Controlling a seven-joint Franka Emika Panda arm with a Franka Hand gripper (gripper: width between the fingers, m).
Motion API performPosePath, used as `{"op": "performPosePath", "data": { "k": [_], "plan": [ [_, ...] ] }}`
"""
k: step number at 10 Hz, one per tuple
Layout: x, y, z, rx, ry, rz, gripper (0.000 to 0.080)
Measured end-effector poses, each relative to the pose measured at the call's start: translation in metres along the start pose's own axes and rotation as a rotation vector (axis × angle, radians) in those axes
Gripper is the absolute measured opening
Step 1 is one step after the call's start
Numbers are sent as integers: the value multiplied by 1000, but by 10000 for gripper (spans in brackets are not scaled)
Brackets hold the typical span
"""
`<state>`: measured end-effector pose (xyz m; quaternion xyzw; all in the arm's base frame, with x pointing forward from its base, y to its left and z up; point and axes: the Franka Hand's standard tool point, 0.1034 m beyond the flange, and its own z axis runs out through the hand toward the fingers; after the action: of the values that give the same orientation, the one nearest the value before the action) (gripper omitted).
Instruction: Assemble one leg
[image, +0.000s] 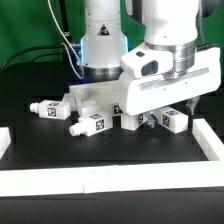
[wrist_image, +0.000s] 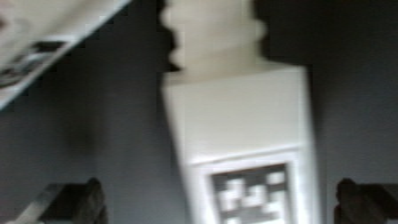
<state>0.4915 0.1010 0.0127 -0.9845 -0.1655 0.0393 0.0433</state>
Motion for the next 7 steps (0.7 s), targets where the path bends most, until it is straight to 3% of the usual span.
{"op": "performPosePath", "data": {
  "k": [2,3,4,5,6,7],
  "plan": [
    [0,-2,0,0,-1,-5,649],
    [0,-2,0,0,-1,-4,568],
    [0,-2,0,0,-1,-5,432],
    [0,-2,0,0,-1,-5,432],
    [-1,-5,0,-1,3,21,282],
    [-11,-22,0,-11,16,122,284]
  ]
}}
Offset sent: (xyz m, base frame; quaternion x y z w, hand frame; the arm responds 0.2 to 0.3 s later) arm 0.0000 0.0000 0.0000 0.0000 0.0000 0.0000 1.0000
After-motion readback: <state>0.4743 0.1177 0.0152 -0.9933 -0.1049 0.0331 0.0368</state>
